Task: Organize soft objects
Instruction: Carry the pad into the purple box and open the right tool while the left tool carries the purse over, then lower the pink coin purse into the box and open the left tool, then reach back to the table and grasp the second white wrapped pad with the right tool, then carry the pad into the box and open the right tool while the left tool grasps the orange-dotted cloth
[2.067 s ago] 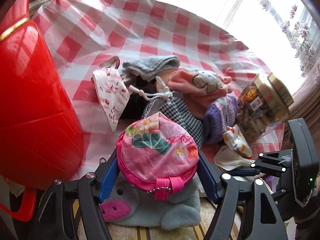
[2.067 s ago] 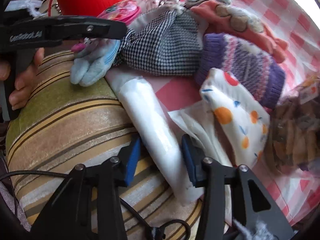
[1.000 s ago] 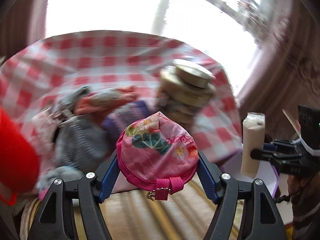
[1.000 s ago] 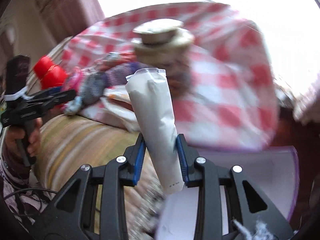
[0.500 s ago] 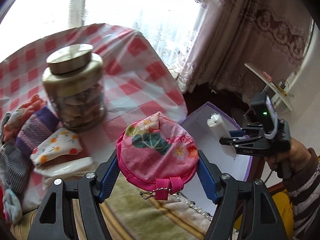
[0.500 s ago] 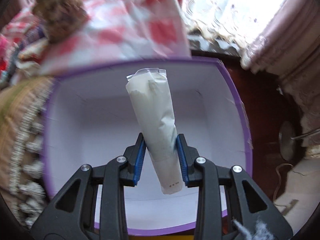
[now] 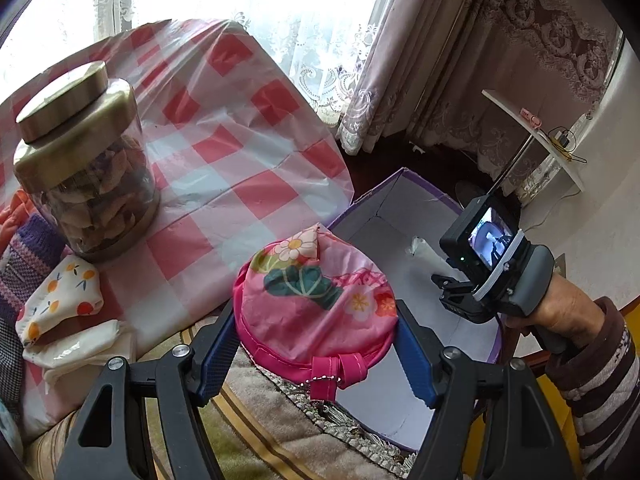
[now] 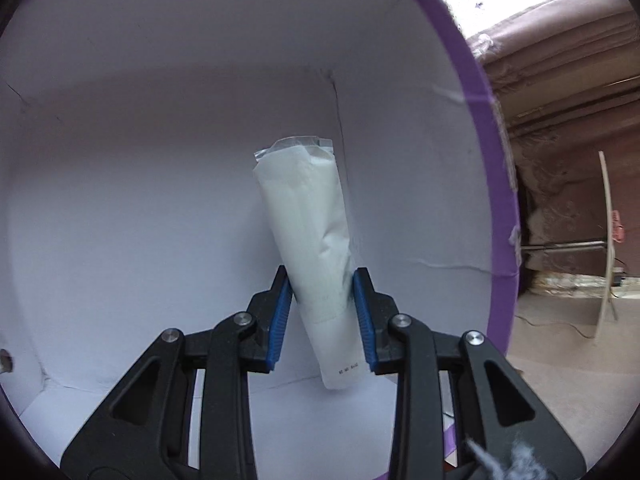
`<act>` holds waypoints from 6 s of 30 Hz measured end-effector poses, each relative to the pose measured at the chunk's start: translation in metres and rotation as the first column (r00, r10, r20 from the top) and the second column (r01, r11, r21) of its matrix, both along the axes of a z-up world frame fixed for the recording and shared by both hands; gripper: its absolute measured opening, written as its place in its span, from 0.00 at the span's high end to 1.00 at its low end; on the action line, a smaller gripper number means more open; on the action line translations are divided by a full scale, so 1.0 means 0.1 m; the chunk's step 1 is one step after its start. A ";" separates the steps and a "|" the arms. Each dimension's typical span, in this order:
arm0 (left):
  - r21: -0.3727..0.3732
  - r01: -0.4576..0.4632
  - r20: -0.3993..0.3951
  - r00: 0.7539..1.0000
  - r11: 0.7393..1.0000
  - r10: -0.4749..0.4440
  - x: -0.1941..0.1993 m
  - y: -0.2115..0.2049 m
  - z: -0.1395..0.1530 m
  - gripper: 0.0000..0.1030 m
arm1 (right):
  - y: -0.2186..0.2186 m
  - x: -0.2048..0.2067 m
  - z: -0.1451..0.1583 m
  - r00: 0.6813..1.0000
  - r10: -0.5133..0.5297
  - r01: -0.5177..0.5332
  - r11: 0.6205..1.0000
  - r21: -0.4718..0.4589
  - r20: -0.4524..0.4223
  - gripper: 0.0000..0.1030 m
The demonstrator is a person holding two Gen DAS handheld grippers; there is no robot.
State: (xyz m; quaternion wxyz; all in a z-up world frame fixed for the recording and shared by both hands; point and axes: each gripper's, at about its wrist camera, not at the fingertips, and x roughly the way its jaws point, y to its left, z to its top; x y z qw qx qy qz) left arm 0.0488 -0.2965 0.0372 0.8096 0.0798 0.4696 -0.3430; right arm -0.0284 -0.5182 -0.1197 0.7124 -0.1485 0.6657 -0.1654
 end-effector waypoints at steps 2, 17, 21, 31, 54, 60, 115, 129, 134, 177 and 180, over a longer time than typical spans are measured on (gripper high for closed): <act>0.010 0.005 -0.015 1.000 1.000 -0.005 0.02 -0.02 -0.04 0.30 | -0.01 0.00 0.00 1.000 0.000 -0.001 0.999 -0.054 -0.013 0.66; 0.053 0.044 -0.031 0.999 0.998 -0.042 0.09 -0.28 -0.19 0.30 | -0.25 -0.18 -0.02 0.995 0.009 -0.023 0.988 -0.150 -0.098 0.41; 0.075 0.074 -0.035 0.997 0.994 -0.071 0.10 -0.40 -0.23 0.30 | -0.31 -0.34 0.21 1.000 0.014 -0.015 0.996 -0.087 -0.010 0.29; 0.141 0.208 -0.068 0.977 0.968 -0.200 0.08 -0.93 -0.39 0.30 | -0.75 -0.76 1.16 0.927 -0.134 0.123 0.991 0.054 0.351 0.24; 0.140 0.485 -0.325 0.846 0.863 -0.422 -0.36 -1.89 -1.03 0.17 | -0.79 -1.03 1.20 0.812 -0.346 0.276 0.937 0.213 0.470 0.23; 0.084 0.481 -0.339 0.837 0.873 -0.429 -0.34 -1.85 -1.00 0.17 | -0.65 -1.00 1.35 0.814 -0.318 0.249 0.947 0.203 0.485 0.23; -0.260 -0.468 -0.154 0.883 0.844 0.443 0.17 3.15 -0.28 0.26 | 3.87 1.62 0.64 0.693 0.688 -0.721 0.648 0.247 0.215 0.58; -0.191 -0.458 -0.123 0.889 0.868 0.441 0.31 3.02 -0.30 0.33 | 3.79 1.40 0.93 0.751 0.599 -0.659 0.704 0.266 0.277 0.64; -0.148 -0.441 -0.083 0.898 0.885 0.433 0.39 2.88 -0.27 0.33 | 3.63 1.27 1.08 0.762 0.569 -0.645 0.711 0.280 0.309 0.65; 0.346 -0.165 0.101 0.985 0.924 0.138 1.22 1.34 -0.74 0.96 | 0.26 -0.05 1.06 0.944 -0.144 0.027 0.931 0.365 0.298 0.69; 0.321 -0.176 0.153 0.979 0.930 0.132 1.09 1.36 -0.60 0.96 | 0.14 -0.13 0.80 0.962 -0.149 0.062 0.935 0.350 0.228 0.69</act>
